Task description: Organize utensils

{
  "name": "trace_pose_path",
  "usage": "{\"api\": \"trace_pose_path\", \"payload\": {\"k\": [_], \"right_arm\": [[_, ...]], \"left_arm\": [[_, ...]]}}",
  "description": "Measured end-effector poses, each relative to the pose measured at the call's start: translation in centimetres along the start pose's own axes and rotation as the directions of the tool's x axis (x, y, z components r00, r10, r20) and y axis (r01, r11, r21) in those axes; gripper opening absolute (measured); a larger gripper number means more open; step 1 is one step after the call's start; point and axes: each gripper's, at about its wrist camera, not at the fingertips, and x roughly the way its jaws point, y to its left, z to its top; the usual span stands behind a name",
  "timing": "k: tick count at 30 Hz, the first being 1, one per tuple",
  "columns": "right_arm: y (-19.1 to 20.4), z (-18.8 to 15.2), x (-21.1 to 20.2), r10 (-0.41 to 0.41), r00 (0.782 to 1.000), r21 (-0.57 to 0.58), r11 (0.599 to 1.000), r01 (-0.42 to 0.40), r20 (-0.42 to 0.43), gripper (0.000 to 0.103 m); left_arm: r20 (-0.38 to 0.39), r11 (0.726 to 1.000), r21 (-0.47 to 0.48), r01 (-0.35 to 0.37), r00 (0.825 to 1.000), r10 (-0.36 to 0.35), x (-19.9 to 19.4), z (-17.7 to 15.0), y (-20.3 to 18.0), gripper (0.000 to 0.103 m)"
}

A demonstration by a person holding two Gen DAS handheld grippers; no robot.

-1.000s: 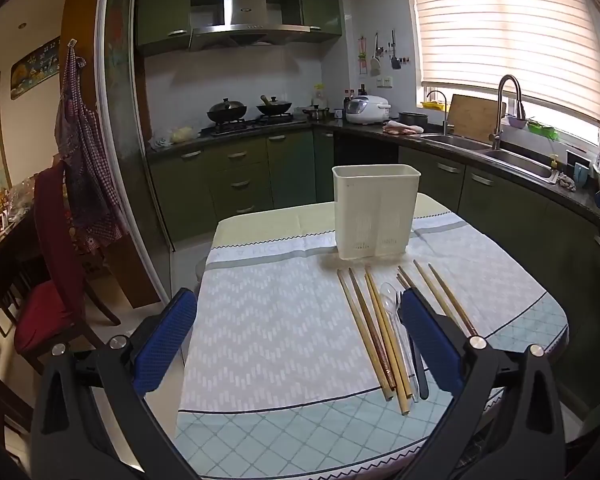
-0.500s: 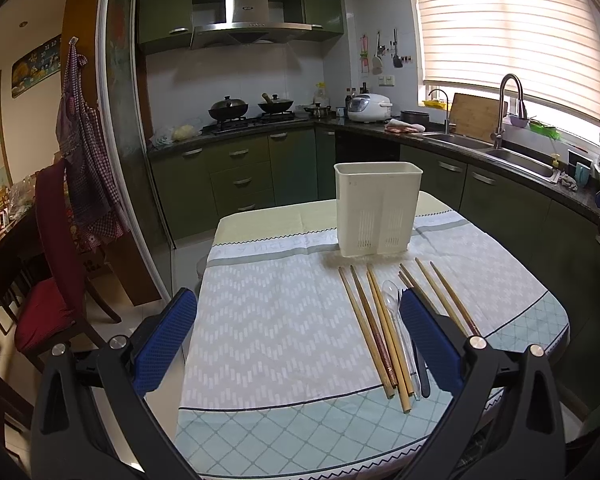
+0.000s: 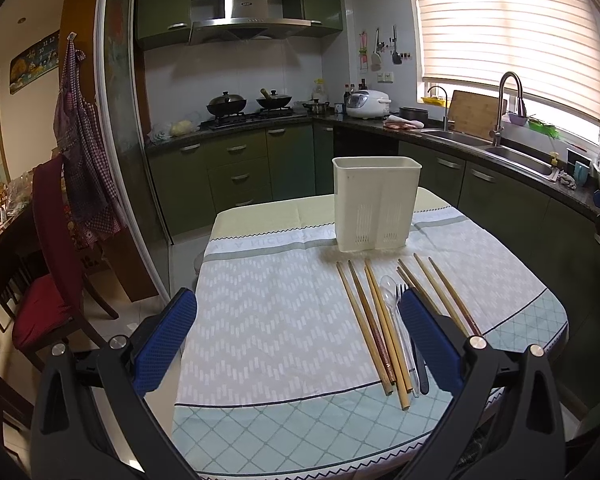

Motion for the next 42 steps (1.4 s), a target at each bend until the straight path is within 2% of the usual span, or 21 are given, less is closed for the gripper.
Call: {"api": "trace_pose_path", "payload": {"k": [42], "right_arm": [[0.04,-0.57,0.62,0.003,1.0,0.01,1.0,-0.002,-0.012,0.099]], "left_arm": [[-0.019,1.0,0.004,-0.001,1.0,0.002,0.77,-0.78,0.0,0.097]]}}
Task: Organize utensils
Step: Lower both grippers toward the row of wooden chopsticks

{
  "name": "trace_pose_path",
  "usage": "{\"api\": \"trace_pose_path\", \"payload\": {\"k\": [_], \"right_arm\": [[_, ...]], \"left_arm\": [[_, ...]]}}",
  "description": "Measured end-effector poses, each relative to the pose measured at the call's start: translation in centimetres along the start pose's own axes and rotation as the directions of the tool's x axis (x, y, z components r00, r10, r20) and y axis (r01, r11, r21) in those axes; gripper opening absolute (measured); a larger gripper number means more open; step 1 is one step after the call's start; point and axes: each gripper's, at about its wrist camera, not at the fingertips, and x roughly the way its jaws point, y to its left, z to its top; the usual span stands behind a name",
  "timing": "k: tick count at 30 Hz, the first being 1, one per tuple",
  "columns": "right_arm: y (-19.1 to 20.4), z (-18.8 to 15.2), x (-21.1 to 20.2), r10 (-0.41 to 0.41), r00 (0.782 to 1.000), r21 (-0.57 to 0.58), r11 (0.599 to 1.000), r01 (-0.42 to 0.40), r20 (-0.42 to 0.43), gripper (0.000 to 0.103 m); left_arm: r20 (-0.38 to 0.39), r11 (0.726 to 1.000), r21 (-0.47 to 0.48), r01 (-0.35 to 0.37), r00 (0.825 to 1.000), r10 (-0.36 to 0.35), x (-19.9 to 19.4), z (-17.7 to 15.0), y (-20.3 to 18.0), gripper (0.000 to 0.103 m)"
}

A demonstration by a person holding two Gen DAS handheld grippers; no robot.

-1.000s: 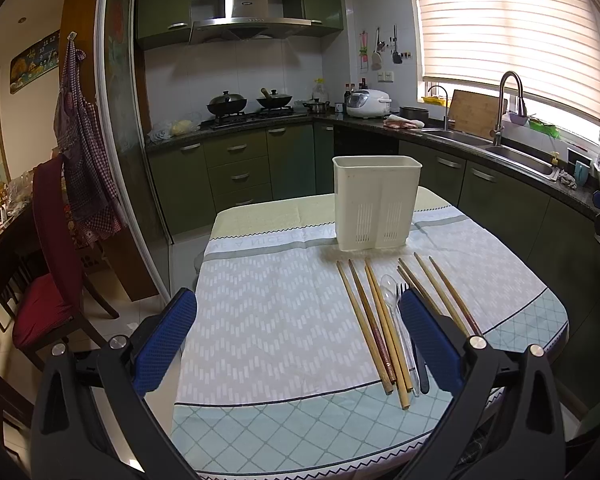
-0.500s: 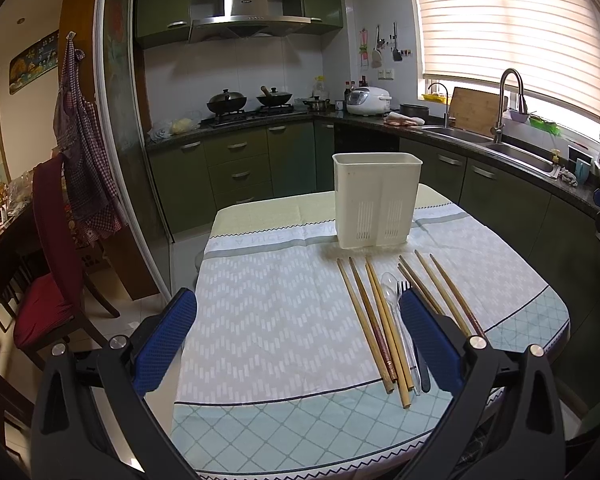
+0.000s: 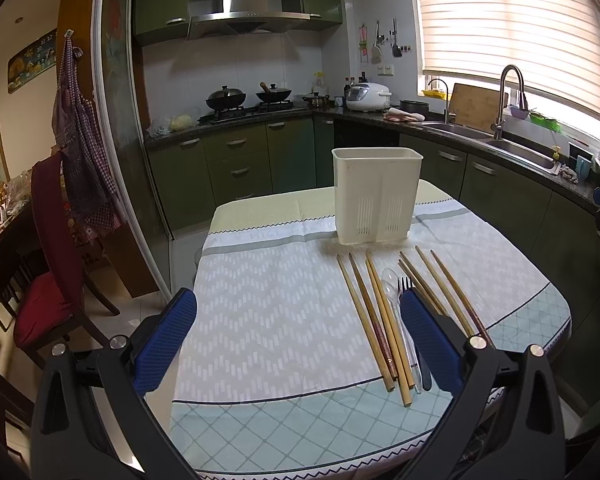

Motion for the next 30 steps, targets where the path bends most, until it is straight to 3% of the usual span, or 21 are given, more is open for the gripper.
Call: {"api": "trace_pose_path", "payload": {"k": [11,17,22,27,30], "right_arm": [[-0.4,-0.4,2.0,0.005,0.999,0.028,1.0,-0.004,-0.052,0.099],[-2.2,-1.2,5.1,0.02,0.99,0.111,0.994,-0.004,-0.143,0.099],[-5.7,-2.2,8.9,0.047,0.966,0.273,0.962,0.025,-0.255,0.099],[-6.7,-2.8,11.1,0.032,0.957,0.283,0.958,0.053,-0.288,0.099],[-7.4,-3.1,12.3,0.035,0.951,0.296,0.953,0.061,-0.308,0.099]], "left_arm": [[-0.043,1.0,0.01,0.008,0.999,-0.007,1.6,0.5,-0.4,0.097],[-0.161,0.999,0.043,0.021,0.987,-0.014,5.6,1.3,-1.7,0.097],[-0.304,0.999,0.047,0.024,0.953,-0.009,11.0,1.5,-2.4,0.097],[-0.414,0.998,0.006,0.069,0.908,-0.061,15.8,1.8,-3.0,0.097],[-0.477,0.995,0.005,0.099,0.875,-0.085,18.1,1.8,-4.0,0.089]]}}
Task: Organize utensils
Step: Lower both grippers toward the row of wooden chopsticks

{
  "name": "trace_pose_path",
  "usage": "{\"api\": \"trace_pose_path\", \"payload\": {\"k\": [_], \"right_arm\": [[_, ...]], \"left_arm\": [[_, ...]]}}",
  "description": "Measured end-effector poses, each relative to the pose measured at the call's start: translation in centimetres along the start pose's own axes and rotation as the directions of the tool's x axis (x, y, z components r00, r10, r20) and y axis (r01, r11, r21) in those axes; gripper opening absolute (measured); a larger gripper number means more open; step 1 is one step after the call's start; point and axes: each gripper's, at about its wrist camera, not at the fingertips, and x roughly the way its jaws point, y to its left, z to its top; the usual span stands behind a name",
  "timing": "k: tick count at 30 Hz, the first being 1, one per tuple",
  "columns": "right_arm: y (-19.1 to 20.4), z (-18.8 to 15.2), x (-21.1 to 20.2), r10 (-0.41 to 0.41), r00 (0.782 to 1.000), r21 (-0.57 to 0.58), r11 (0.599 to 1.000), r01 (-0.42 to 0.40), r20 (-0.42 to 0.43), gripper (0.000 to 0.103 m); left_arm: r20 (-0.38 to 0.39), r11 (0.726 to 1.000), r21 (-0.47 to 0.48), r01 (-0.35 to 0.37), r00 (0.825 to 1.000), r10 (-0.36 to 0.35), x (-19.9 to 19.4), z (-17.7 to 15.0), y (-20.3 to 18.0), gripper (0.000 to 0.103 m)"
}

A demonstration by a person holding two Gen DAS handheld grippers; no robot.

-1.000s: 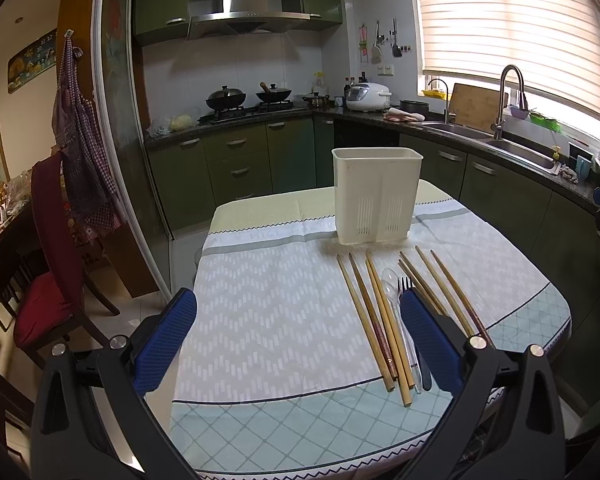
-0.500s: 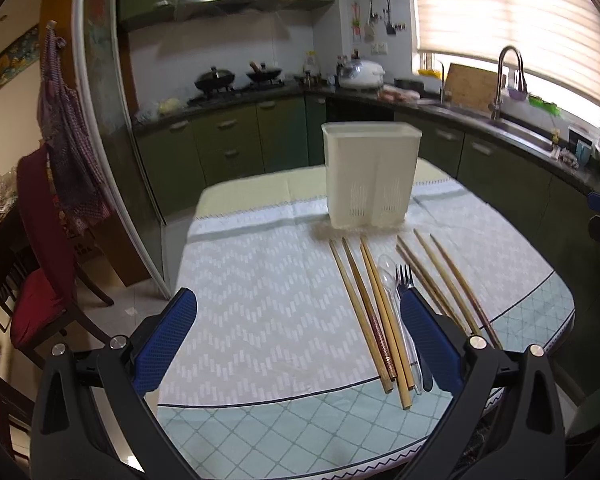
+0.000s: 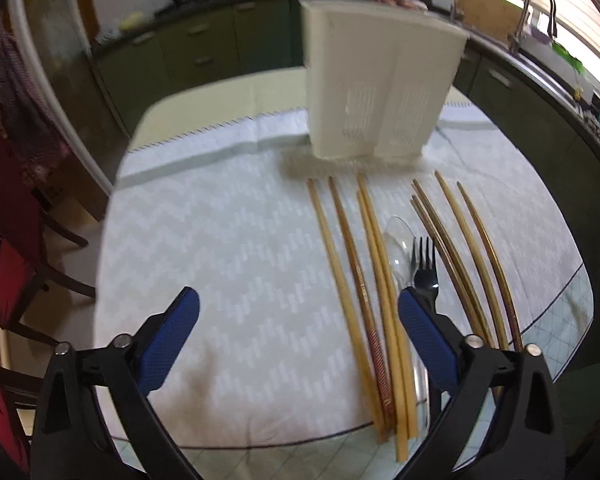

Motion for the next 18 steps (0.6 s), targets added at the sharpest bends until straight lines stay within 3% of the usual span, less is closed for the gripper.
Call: {"api": "trace_pose_path", "payload": {"k": [1,5,10,16,18], "right_arm": [[-0.2,0.1,0.4,-0.001,1.0,0.005,1.0,0.001,-0.005,0.099],[-0.8,0.5,1.4,0.006,1.0,0.03,1.0,-0.005,-0.021,0.094],[-0.4,0.5,2.2,0.007,0.999,0.015,1.0,-0.006,-0.042,0.086],[-0.3,0.5,2.1,0.003,0.999,0.009,1.0,-0.003,-0.036,0.086],[-0.3,0.5,2.0,0.004,0.999,0.007,1.0,-0.004,-0.034,0.086]], "left_arm": [[-0.017,1.0,0.004,0.007,1.0,-0.007,0.3,0.2,-0.3,0.083],[-0.092,0.998,0.031,0.058,0.994,-0.055,1.7,1.0,-2.0,0.08],[-0.128,1.0,-0.005,0.014,0.992,-0.014,3.4,2.3,-1.1,0.063],[-0.23,0.997,-0.08,-0.003,0.973,-0.016,6.1,2.8,0.7,0.039],[-0.243,0.995,-0.095,-0.005,0.97,-0.019,6.7,3.1,1.0,0.037]]}}
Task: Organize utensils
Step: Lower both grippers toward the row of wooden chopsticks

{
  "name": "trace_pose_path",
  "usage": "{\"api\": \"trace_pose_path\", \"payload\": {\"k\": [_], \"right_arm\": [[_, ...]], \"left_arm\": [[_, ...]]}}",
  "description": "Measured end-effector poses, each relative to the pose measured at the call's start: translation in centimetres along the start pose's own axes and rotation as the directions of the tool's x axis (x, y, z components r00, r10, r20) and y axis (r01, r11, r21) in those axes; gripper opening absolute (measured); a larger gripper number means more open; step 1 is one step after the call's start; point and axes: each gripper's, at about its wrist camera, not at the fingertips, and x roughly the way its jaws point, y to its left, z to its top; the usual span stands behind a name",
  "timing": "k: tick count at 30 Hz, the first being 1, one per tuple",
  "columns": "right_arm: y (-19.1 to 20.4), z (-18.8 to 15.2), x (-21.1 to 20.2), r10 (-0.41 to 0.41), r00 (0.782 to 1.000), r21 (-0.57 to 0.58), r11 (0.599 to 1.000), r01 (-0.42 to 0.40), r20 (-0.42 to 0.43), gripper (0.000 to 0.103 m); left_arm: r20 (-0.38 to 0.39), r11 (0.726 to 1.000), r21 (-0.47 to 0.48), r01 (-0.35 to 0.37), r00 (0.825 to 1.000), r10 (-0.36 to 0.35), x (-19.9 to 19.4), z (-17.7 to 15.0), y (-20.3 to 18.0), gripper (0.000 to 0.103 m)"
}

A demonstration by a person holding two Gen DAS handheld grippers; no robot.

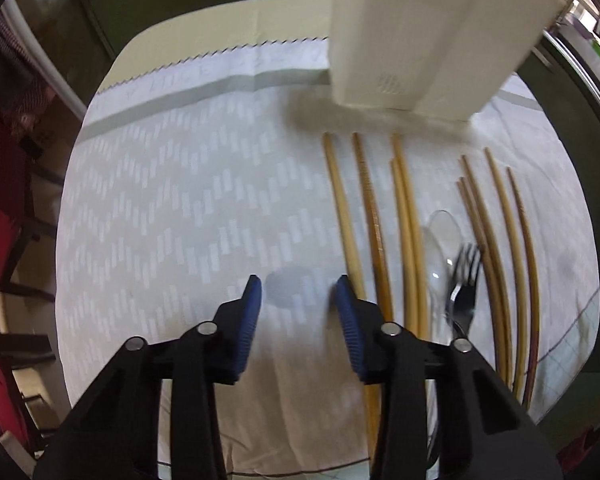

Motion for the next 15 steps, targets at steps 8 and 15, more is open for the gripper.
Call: {"api": "trace_pose_path", "payload": {"k": [8,15], "right_arm": [[0.0,0.0,0.5,0.002,1.0,0.001,1.0,-0.002,-0.015,0.086],[0.0,-0.1,0.6,0.006,1.0,0.002,1.0,-0.006,-0.014,0.088]], "left_arm": [[0.018,1.0,0.01,0.029,0.999,-0.029,-0.4,2.1,-1.2,0.037],[0.034,1.0,0.01,0.023,0.999,-0.023,-0.5,4.2,-2.4,0.037]]}}
